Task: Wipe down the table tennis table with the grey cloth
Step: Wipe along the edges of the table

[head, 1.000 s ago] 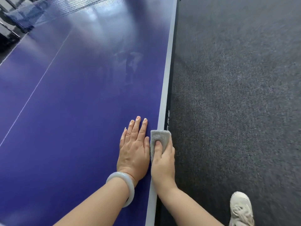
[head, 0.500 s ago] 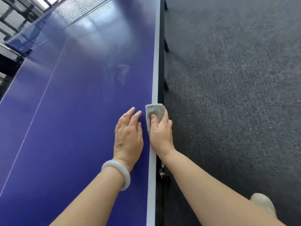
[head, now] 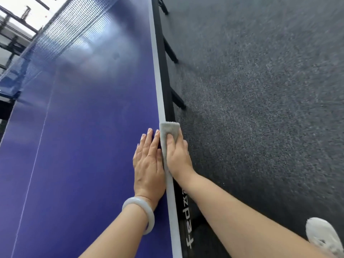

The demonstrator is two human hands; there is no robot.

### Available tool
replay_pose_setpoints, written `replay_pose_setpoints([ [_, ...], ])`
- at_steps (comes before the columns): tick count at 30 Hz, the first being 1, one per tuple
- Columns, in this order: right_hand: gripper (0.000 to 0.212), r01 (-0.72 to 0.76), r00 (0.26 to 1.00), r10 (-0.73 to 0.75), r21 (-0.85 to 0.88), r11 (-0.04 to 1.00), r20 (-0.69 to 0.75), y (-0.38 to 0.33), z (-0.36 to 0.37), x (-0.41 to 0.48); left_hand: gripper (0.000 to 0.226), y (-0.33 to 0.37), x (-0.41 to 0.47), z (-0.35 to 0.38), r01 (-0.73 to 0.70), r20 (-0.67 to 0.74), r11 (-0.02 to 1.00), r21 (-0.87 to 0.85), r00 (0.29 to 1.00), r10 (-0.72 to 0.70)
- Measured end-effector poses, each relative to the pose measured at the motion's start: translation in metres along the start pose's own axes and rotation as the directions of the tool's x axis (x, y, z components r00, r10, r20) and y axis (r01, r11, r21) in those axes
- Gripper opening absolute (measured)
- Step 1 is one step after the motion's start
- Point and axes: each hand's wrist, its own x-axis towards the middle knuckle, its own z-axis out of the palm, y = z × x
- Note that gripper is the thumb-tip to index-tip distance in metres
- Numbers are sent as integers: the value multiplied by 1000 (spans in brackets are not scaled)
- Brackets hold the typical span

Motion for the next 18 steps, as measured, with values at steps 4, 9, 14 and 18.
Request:
replay_pose_setpoints([
  [4,62,32,999,-32,0,999,-13,-8,3,26,48,-3,0,3,-3,-12,1000,-22,1000,3],
  [9,75,13,1000,-13,37,999,11,37,0,-60,53,-6,-3,3,-29,-8,1000,-8,1000,29],
  [14,80,19,999,-20,-19,1000,-42,15,4,-26,55,-3,-1,4,-15,-31,1000,-1,999,15],
  [18,64,-7,1000,7,-3,1000,-23,-23,3,58,56,-2,-2,3,-4,-12,1000,13,1000,4],
])
